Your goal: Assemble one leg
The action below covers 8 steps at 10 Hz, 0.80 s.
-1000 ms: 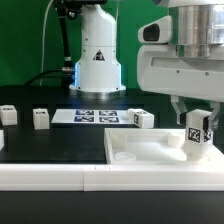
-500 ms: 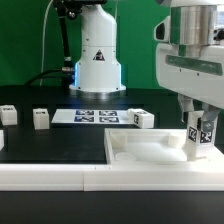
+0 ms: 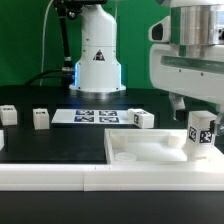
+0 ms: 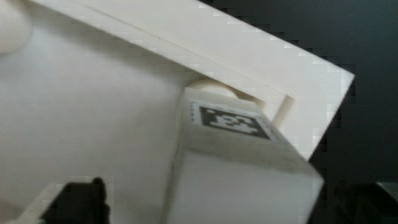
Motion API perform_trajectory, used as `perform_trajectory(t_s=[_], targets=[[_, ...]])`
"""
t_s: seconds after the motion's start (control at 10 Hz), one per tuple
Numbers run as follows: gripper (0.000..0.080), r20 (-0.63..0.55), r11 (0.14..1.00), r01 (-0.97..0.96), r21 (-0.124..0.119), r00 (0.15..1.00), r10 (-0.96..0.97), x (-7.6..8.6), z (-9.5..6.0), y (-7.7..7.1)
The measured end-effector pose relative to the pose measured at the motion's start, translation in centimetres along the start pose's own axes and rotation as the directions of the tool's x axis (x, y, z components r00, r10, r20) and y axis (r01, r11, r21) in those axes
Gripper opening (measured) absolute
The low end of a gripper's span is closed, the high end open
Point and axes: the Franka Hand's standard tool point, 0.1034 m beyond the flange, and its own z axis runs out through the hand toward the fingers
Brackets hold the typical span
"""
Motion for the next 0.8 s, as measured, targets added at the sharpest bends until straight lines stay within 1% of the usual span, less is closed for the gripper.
perform_trajectory(t_s=[0.2, 0.4, 0.5, 0.6, 0.8], targets=[[0.0647, 0.001, 0.984, 0.176, -0.001, 0.984, -0.176, -0.26, 0.02, -0.09], [0.0649, 0.002, 0.916, 0.401, -0.002, 0.916, -0.401, -0.28, 0.04, -0.10], [0.0649, 0.000, 0.867, 0.499, -0.003, 0.867, -0.499, -0.25, 0.04, -0.12], [0.0649, -0.001, 0.796, 0.605, -0.005, 0.796, -0.605, -0.21, 0.02, -0.15], [0.0649, 0.006, 0.682, 0.731, -0.025, 0.682, -0.731, -0.33, -0.11, -0.17]])
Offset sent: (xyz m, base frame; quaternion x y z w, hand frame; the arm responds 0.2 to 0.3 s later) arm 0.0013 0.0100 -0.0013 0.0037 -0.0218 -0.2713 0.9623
